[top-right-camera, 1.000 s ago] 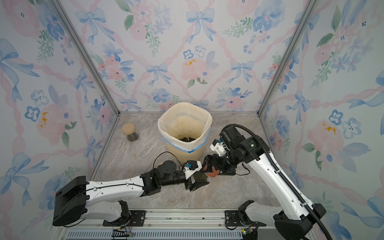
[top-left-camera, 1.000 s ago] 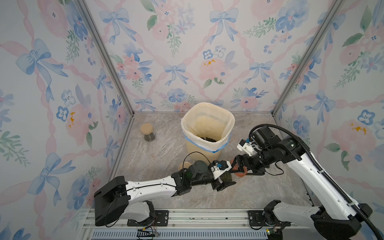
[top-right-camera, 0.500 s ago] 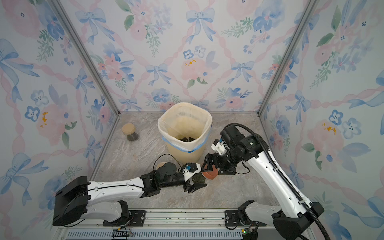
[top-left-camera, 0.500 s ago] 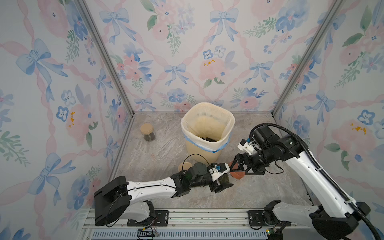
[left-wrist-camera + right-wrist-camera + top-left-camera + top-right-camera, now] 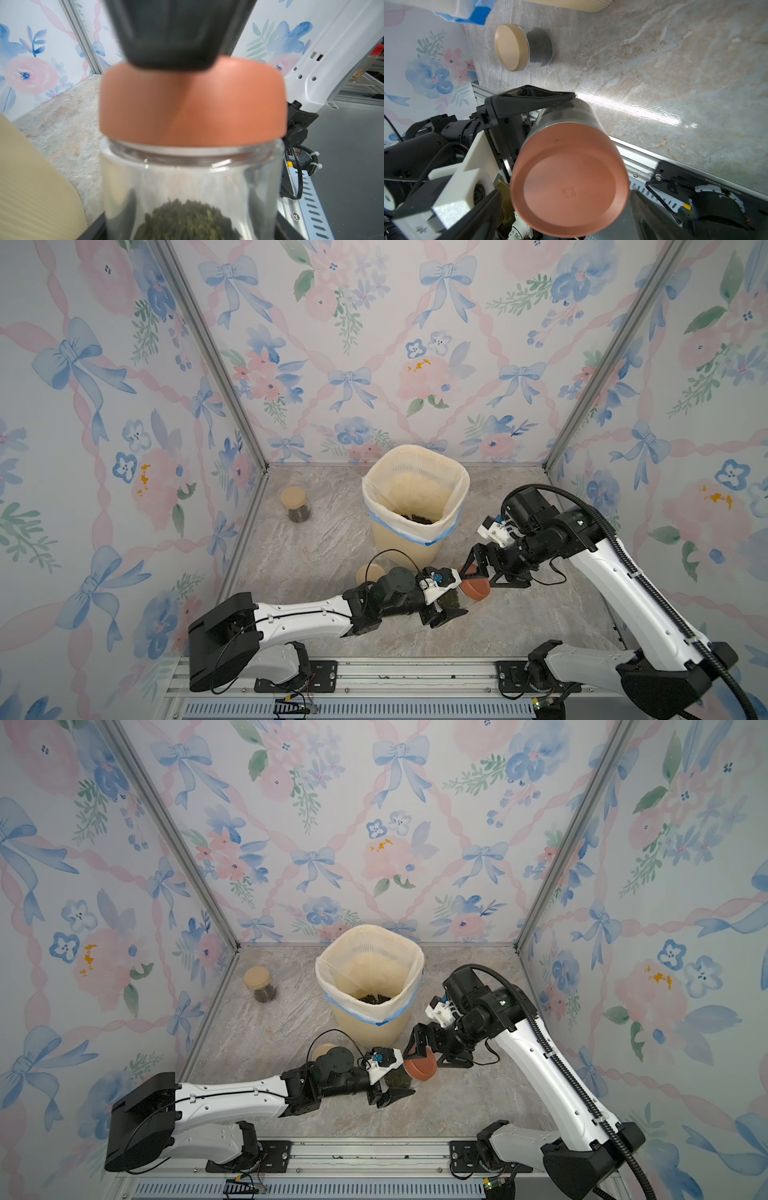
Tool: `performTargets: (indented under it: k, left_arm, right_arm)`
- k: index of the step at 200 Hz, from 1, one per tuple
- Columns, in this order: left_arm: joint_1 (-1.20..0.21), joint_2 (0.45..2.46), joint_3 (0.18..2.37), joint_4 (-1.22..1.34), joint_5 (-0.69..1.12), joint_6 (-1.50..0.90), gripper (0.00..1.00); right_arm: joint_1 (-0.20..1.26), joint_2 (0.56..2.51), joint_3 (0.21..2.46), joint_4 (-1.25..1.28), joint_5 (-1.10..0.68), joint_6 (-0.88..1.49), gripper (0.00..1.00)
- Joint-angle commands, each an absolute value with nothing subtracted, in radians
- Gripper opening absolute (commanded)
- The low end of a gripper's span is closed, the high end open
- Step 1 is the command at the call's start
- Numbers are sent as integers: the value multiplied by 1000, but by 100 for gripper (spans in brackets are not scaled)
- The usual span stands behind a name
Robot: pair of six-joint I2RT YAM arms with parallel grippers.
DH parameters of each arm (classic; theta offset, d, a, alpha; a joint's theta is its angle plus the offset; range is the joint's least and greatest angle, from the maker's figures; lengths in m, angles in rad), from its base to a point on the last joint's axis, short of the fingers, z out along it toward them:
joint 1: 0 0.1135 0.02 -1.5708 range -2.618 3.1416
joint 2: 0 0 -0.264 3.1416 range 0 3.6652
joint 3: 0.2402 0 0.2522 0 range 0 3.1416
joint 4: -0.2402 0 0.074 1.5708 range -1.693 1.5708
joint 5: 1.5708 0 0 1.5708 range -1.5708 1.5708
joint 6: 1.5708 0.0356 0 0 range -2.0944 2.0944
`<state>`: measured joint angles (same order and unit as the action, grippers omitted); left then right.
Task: Empty moldy tea leaves from jars
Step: Unscrew the lid from the jar.
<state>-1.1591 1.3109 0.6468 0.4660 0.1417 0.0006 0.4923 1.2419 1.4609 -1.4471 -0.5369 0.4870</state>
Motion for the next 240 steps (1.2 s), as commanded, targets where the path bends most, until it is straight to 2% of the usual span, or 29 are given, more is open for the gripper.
performTargets:
  k: [1, 53, 93, 121, 178, 240]
  left_arm:
    - [-1168, 1298, 659, 546, 137, 24, 44]
    - [-1170, 1299, 657, 546, 131, 26, 44]
    - [-1171, 1299, 663, 546, 145, 20, 44]
    - [-1168, 1291, 667, 546, 167, 11, 44]
    - [-1161, 1266, 671, 546, 244, -37, 43]
    - [-1156, 1222, 652, 546, 259, -51, 43]
  right_arm:
    - [484, 1254, 1452, -1459, -556, 488, 97]
    - [485, 1268, 1443, -1455, -555, 478, 100]
    - [483, 1268, 1446, -1464, -528, 448, 86]
    - [489, 1256, 1447, -1466, -511, 415, 84]
    - [525, 1234, 1417, -1465, -453, 309, 83]
    - [525, 1187, 1389, -1385, -538, 251, 83]
